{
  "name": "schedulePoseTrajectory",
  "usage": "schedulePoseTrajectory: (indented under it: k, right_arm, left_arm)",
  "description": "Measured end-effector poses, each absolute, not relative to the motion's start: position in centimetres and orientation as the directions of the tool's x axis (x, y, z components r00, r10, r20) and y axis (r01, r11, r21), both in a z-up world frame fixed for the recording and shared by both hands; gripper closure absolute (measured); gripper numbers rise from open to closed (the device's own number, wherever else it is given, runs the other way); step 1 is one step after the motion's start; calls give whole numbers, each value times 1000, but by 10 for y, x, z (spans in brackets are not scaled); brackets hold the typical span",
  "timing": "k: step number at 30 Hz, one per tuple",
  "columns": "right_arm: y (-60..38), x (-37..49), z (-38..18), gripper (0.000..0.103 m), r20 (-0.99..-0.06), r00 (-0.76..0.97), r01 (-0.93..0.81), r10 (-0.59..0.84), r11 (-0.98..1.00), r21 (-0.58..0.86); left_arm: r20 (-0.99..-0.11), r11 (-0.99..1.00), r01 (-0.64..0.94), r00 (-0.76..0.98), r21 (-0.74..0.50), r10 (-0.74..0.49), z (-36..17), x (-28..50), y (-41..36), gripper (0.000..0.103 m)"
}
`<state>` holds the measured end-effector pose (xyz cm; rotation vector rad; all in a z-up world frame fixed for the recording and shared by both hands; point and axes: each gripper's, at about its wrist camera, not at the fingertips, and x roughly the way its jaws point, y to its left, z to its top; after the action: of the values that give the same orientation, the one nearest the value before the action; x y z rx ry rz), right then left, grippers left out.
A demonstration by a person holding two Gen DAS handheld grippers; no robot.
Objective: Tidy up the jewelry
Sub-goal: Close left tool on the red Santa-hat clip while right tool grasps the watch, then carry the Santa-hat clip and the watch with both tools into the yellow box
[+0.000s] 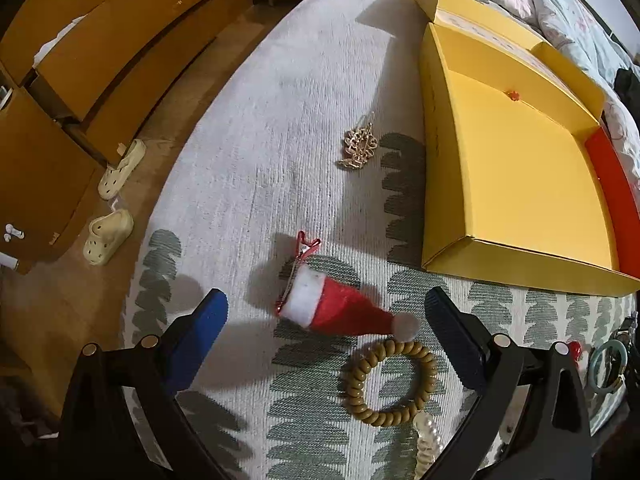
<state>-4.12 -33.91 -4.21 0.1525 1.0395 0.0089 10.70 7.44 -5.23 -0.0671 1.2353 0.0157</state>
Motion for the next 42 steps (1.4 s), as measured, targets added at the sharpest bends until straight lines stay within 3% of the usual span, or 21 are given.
schedulePoseTrajectory:
  k: [6,18,21,29,33,36,42]
  right_arm:
    - [-331,-34,-49,59,-858,505,41,91,991,130]
    - [-334,-32,-54,74,-852,514,38,99,990,138]
    - [-336,-32,-54,75,-852,514,39,102,989,142]
    - [-337,-33,-55,80,-851,515,46,104,988,149]
    - [-340,-34,-55,86,-848,516,47,120,985,168]
    - [-340,-34,-56,89,-848,514,47,133,982,182]
    - [-344,-36,-54,90,-839,524,57,147,977,207]
  left_arm:
    - [-950,997,-61,309,-57,-35,-57,111,76,6]
    - [-954,993,-68,290,-101,-77,-63,116,77,6]
    - [-960,992,-70,267,-107,-84,-69,119,82,20]
    - [-961,992,-73,264,-101,-79,-71,118,85,39]
    - [-956,991,-62,277,-117,-95,-67,116,86,63]
    - [-958,991,-70,271,-116,-93,-67,116,90,74]
    - [-955,986,-84,272,-144,-117,-65,115,94,77]
